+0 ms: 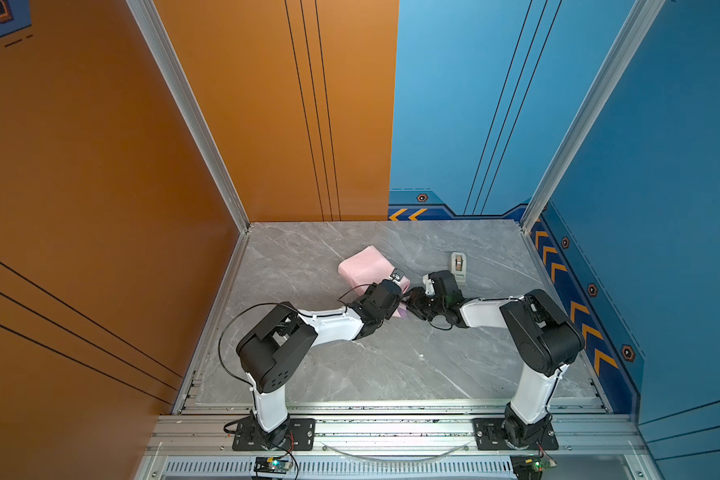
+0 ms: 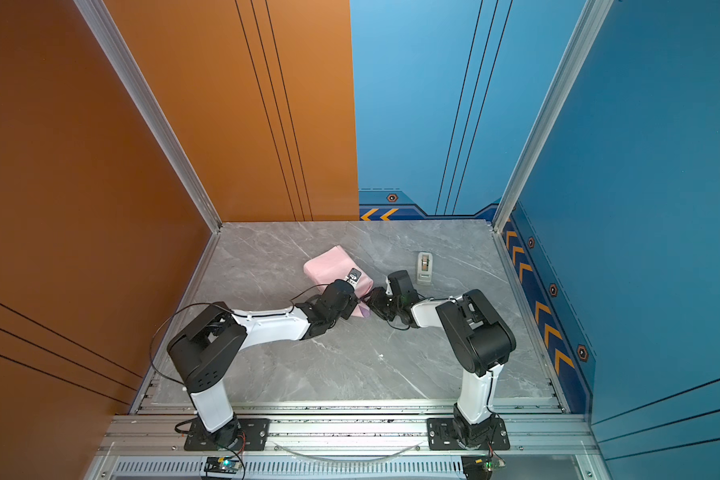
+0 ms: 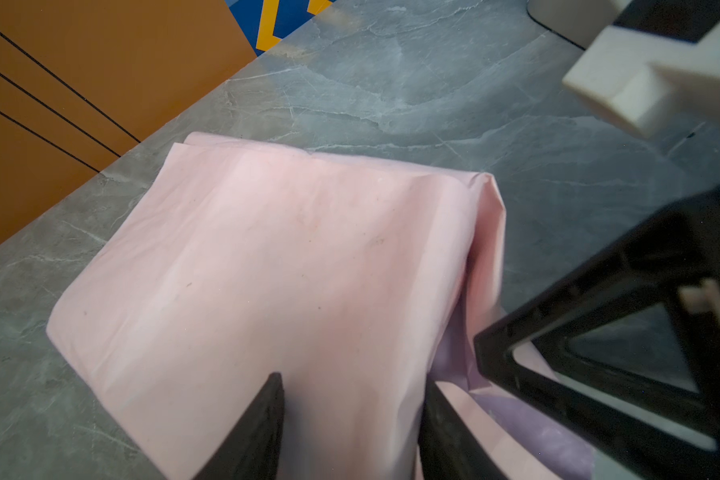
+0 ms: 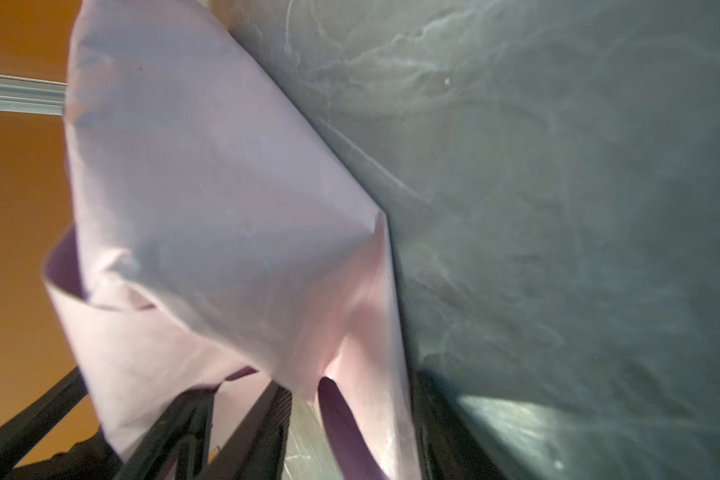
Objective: Wrap the gift box in paper
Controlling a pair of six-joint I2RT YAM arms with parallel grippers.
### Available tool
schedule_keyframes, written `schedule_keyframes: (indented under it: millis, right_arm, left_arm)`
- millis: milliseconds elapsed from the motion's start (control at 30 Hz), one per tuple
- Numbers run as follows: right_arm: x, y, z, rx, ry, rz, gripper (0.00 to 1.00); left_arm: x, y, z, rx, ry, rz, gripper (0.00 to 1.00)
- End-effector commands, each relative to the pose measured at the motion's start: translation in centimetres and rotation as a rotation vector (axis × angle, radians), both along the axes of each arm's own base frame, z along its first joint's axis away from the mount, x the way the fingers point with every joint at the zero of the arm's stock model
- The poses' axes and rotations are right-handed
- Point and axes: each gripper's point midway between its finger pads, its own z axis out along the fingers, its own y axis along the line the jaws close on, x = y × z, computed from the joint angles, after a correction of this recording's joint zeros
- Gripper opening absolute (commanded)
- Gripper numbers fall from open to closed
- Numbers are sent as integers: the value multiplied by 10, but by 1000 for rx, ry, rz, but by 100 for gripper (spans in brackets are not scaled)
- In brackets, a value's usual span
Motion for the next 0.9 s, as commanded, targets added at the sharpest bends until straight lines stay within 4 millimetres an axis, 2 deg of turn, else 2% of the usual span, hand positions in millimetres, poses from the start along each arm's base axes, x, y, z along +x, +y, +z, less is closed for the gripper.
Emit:
schedule_keyframes:
  millis: [0,200,467,600,867]
  right_arm:
    - [-11,-17,-19,-121,54,-3,51]
    - [-22,-24,-24,-175,103,10,51]
    - [-16,8,-28,-40,122,60,51]
    - [-7,21,-16,78,71,60,53]
    - [-1,20,-2,156,2,43,61]
  left_arm:
    - [-55,38,-105,163,359,-40,50]
    - [-56,37,-106,161,362,-41,50]
    - [-56,37,-105,154,359,-41,50]
    - [-56,38,-105,155,358,-38,50]
    - [-56,39,-104,156,357,-36,50]
